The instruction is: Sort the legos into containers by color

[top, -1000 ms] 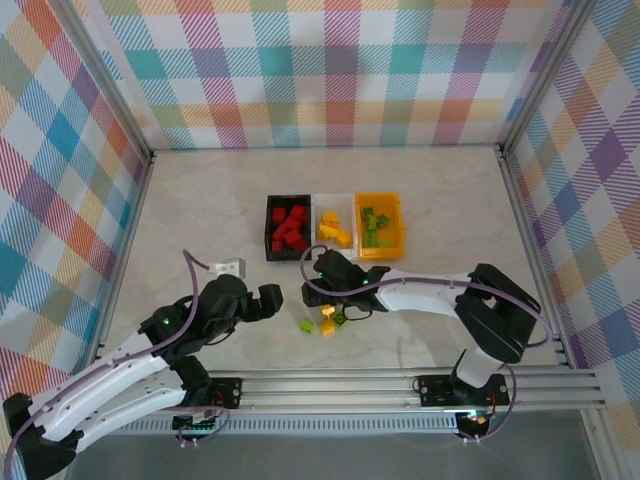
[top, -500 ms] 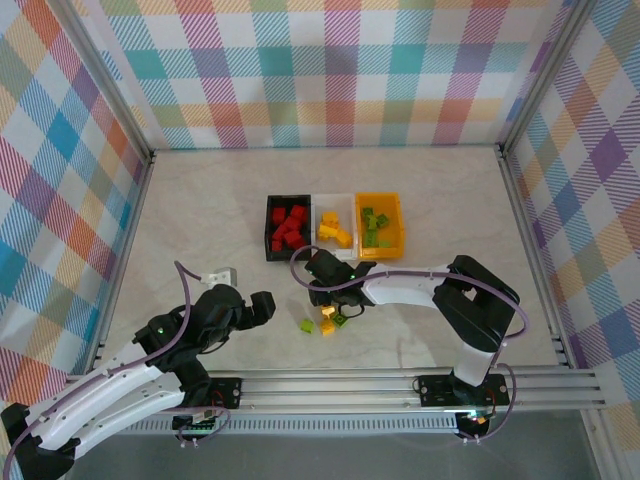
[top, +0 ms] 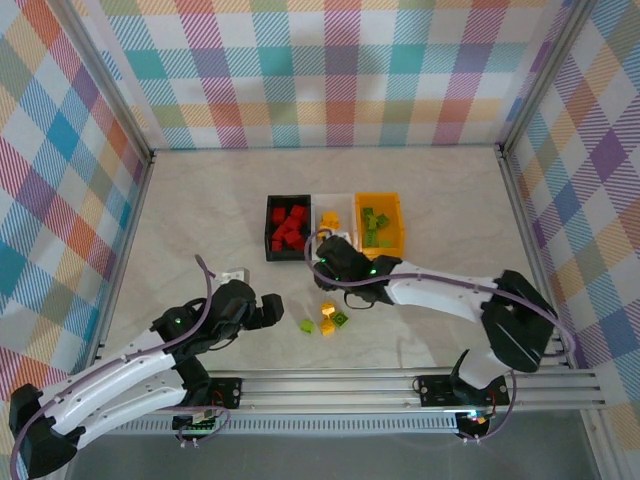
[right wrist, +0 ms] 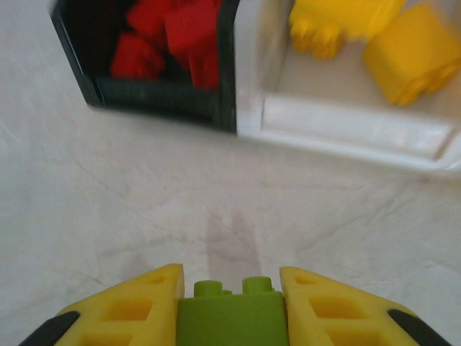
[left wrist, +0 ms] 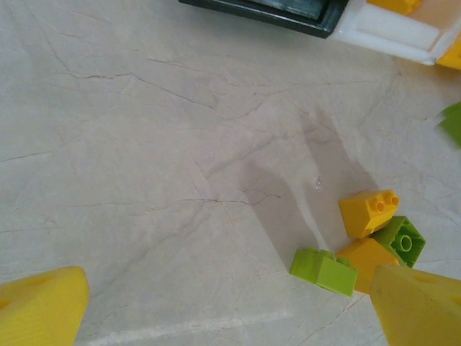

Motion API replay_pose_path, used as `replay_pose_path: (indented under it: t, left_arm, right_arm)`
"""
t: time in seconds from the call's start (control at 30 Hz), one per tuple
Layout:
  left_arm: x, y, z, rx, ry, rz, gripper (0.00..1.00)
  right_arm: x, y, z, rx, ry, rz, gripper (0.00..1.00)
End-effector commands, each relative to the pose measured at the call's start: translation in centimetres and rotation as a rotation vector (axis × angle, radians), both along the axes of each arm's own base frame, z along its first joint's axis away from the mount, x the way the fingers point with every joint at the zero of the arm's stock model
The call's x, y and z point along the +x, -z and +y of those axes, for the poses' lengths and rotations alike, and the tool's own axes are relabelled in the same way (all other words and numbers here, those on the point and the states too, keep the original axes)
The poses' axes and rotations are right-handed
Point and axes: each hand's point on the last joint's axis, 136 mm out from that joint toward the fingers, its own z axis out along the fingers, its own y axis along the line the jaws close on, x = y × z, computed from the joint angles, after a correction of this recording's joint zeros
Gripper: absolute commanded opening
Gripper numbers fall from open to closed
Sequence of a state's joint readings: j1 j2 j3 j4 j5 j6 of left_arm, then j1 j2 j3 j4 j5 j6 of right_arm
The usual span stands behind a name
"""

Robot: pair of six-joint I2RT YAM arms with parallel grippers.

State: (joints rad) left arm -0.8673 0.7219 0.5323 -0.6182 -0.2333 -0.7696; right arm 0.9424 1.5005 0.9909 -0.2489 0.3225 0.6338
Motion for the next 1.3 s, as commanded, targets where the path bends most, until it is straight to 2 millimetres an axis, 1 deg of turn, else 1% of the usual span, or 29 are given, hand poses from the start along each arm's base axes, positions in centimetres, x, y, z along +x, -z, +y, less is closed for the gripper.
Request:
replay_pose_path:
  t: [0.0, 0.1, 0.2, 0.3, 0.4, 0.43, 0.5, 0.57, 0.6, 0.67, 0.73, 0.77, 0.83, 0.93, 1.0, 1.07, 1.17, 1.27]
  left_arm:
    - [0.1, -0.4, -1.7, -0.024, 0.061, -0.012, 1.00]
    - [0.1, 0.2, -2.3, -0.003, 0.081, 0.000, 1.00]
    - [0.0, 0.7, -2.9, 0.008, 0.096, 0.011, 1.00]
    - [0.0, 1.0, -3.4, 0.010, 0.117, 0.022, 1.00]
    - [0.0, 1.2, -3.9, 0.019, 0.135, 0.030, 1.00]
    - [0.0, 1.3, -4.1, 0.025, 0.142, 0.033, 1.00]
    - [-0.1, 1.6, -4.5, 0.035, 0.160, 0.044, 1.00]
    - [-0.1, 1.9, -4.8, 0.051, 0.176, 0.057, 1.00]
    - [-0.2, 2.0, -5.1, 0.058, 0.185, 0.060, 1.00]
    - [-0.1, 2.2, -5.5, 0.065, 0.196, 0.066, 1.00]
    - [-0.1, 2.3, -6.0, 0.063, 0.208, 0.068, 1.00]
    - [-0.1, 2.4, -6.3, 0.062, 0.216, 0.070, 1.00]
    - [-0.1, 2.5, -6.7, 0.061, 0.228, 0.073, 1.00]
    - [-0.3, 3.1, -7.6, 0.074, 0.260, 0.087, 0.99]
    - [-0.4, 3.6, -8.2, 0.094, 0.280, 0.099, 0.97]
    - [-0.5, 4.1, -8.9, 0.111, 0.303, 0.111, 0.92]
    - [-0.6, 4.8, -9.8, 0.129, 0.327, 0.125, 0.85]
    - [-0.8, 5.5, -10.6, 0.145, 0.349, 0.135, 0.84]
  right_arm:
    - [2.9, -1.5, -5.5, -0.037, 0.139, -0.035, 0.31]
    - [5.7, -2.3, -8.9, -0.027, 0.221, -0.031, 0.31]
    - [8.5, -2.5, -10.6, -0.022, 0.263, -0.007, 0.31]
    - [10.8, -2.1, -11.3, -0.037, 0.290, 0.023, 0.31]
    - [12.7, -1.5, -11.6, -0.059, 0.308, 0.050, 0.34]
    - [13.3, -1.5, -11.6, -0.057, 0.311, 0.054, 0.37]
    - [14.1, -1.8, -11.4, -0.040, 0.309, 0.056, 0.46]
    - [14.7, -2.4, -11.3, -0.024, 0.307, 0.048, 0.62]
    - [14.8, -3.0, -11.2, -0.018, 0.303, 0.040, 0.68]
    - [14.6, -4.1, -11.0, 0.002, 0.289, 0.023, 0.75]
    - [14.0, -4.9, -11.0, 0.026, 0.278, 0.011, 0.78]
    - [13.3, -5.3, -11.1, 0.044, 0.273, 0.007, 0.79]
    - [11.9, -5.3, -11.3, 0.075, 0.264, 0.006, 0.81]
    - [9.5, -4.9, -11.4, 0.125, 0.248, 0.012, 0.82]
    - [8.0, -4.3, -11.5, 0.140, 0.239, 0.020, 0.82]
    - [6.6, -3.6, -11.7, 0.144, 0.236, 0.022, 0.83]
    - [5.1, -2.8, -12.2, 0.154, 0.239, 0.031, 0.83]
    - [4.2, -2.3, -12.8, 0.157, 0.246, 0.031, 0.83]
